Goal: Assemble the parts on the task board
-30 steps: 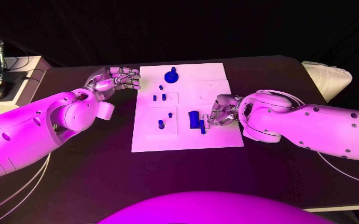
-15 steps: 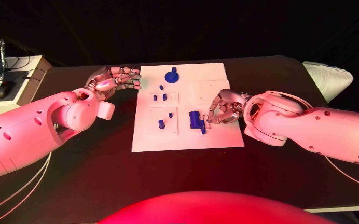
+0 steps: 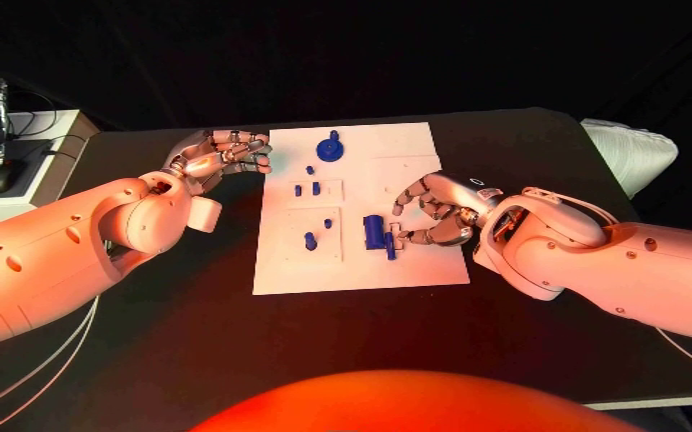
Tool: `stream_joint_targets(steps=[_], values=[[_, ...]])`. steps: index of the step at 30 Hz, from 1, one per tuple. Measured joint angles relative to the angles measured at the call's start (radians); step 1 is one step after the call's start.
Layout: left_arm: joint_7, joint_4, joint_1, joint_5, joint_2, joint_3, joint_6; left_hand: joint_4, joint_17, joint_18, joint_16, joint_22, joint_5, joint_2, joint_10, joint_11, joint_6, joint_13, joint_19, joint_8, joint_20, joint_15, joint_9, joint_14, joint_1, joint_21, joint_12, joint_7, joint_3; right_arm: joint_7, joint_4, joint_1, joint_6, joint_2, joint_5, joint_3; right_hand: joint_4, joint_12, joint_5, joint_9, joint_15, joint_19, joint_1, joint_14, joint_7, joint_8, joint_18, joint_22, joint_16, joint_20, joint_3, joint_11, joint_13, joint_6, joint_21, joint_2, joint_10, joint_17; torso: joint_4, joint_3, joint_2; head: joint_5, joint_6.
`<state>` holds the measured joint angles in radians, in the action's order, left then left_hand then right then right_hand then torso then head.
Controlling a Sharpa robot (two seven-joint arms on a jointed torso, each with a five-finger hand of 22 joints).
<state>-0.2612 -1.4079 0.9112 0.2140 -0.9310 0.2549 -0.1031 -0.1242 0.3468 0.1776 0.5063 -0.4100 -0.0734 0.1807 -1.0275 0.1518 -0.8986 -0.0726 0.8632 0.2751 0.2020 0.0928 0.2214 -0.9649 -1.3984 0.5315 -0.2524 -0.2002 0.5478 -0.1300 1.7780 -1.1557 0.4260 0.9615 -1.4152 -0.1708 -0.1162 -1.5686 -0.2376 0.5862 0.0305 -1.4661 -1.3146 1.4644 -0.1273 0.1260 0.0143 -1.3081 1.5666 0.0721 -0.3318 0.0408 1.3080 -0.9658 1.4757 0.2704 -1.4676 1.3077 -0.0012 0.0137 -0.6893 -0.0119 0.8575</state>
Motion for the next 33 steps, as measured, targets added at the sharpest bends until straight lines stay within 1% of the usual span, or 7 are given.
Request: stream_joint_targets(steps=[8,14,19,23,27,30,33], values=[[0.000,0.001,0.000,0.001,0.000,0.000,0.000,0.000,0.000,0.000,0.000,0.000,0.000,0.000,0.000,0.000,0.000,0.000,0.000,0.000,0.000,0.000,0.000,0.000,0.000,0.000,0.000,0.000,0.000,-0.015,0.013,0.026,0.003,0.003,-0.063,-0.002,-0.078,0.000,-0.013,-0.017,0.013,0.001,-0.004,0.002,0.030,0.043,0.000,0.000,0.000,-0.007,0.039,-0.020,0.000,-0.102,0.018,-0.013,0.001,0.000,0.0021,-0.0010,-0.001,-0.001,-0.001],[0.000,0.001,0.000,0.002,0.000,0.000,0.001,0.000,0.000,0.000,0.000,0.000,0.000,0.000,0.000,0.000,0.000,0.000,0.000,0.000,0.000,0.000,0.000,0.000,0.000,0.000,0.000,0.000,0.000,-0.080,0.033,0.043,-0.005,0.003,-0.120,-0.003,-0.168,0.000,0.071,-0.031,0.013,0.000,-0.056,0.002,0.014,0.044,0.000,0.000,0.000,-0.011,0.257,-0.010,0.000,-0.038,0.007,-0.020,0.002,0.000,0.0022,-0.0022,-0.001,-0.001,0.001],[0.000,0.001,0.000,0.003,-0.001,0.000,0.001,0.000,0.000,0.000,0.000,0.000,0.000,0.000,0.000,0.000,0.000,0.000,0.000,0.000,0.000,0.000,0.000,0.000,0.000,0.000,0.000,0.000,0.000,-0.156,0.048,0.057,0.001,0.004,-0.170,-0.004,-0.177,0.000,0.073,-0.007,0.021,0.000,-0.073,0.002,0.044,0.117,0.000,0.000,0.000,-0.015,0.245,-0.030,0.000,-0.106,0.028,-0.051,0.002,0.000,0.0028,-0.0022,-0.001,-0.001,0.001],[0.000,0.000,0.000,0.004,-0.002,0.000,0.002,0.000,0.001,0.000,0.000,0.001,0.000,0.000,0.000,0.000,0.000,0.000,0.004,0.000,-0.004,0.000,0.000,0.000,0.000,0.000,0.000,0.000,0.000,-0.223,0.050,0.062,0.001,0.002,-0.176,-0.004,-0.178,0.000,0.015,0.020,0.045,0.000,0.006,0.002,0.078,0.164,0.000,0.000,0.000,-0.037,0.221,-0.058,0.000,-0.154,0.053,-0.067,0.002,0.000,0.0028,-0.0032,0.000,-0.001,0.001],[0.000,0.000,0.000,0.004,-0.003,0.000,0.002,0.000,0.001,0.000,0.000,0.001,0.000,0.000,0.000,0.000,0.000,0.000,0.004,0.000,-0.004,0.000,0.000,0.000,0.000,0.000,0.000,0.000,0.000,-0.280,0.042,0.063,-0.006,-0.010,-0.164,-0.004,-0.178,0.000,-0.045,0.043,0.047,0.000,0.104,0.000,0.078,0.176,0.000,0.000,0.000,-0.040,0.221,-0.060,0.000,-0.153,0.052,-0.074,0.002,0.000,0.0021,-0.0040,0.000,-0.002,0.000],[0.001,-0.001,0.000,0.005,-0.003,0.000,0.003,-0.003,0.001,0.000,0.000,0.001,0.000,0.000,0.000,0.000,0.000,0.000,0.004,0.000,-0.004,0.000,0.000,0.000,0.000,0.000,0.000,0.000,-0.003,-0.313,0.034,0.065,-0.009,-0.021,-0.150,-0.004,-0.179,0.000,-0.180,0.066,0.047,0.000,0.194,0.000,0.081,0.191,0.000,0.000,0.000,-0.040,0.289,-0.060,0.000,-0.138,0.042,-0.105,0.002,0.000,0.0021,-0.0042,0.000,-0.002,-0.001],[0.001,-0.001,0.000,0.005,-0.003,0.000,0.003,-0.003,0.001,0.000,0.000,0.001,0.000,0.000,0.000,0.000,0.000,0.000,0.004,0.000,-0.004,0.000,0.000,0.000,0.000,0.000,0.000,0.000,-0.003,-0.336,0.028,0.066,-0.009,-0.030,-0.138,-0.004,-0.179,0.000,-0.215,0.077,0.047,0.000,0.215,0.000,0.078,0.197,0.000,0.000,0.000,-0.040,0.320,-0.060,0.000,-0.135,0.042,-0.123,0.002,0.000,0.0022,-0.0045,0.000,-0.001,-0.001]])
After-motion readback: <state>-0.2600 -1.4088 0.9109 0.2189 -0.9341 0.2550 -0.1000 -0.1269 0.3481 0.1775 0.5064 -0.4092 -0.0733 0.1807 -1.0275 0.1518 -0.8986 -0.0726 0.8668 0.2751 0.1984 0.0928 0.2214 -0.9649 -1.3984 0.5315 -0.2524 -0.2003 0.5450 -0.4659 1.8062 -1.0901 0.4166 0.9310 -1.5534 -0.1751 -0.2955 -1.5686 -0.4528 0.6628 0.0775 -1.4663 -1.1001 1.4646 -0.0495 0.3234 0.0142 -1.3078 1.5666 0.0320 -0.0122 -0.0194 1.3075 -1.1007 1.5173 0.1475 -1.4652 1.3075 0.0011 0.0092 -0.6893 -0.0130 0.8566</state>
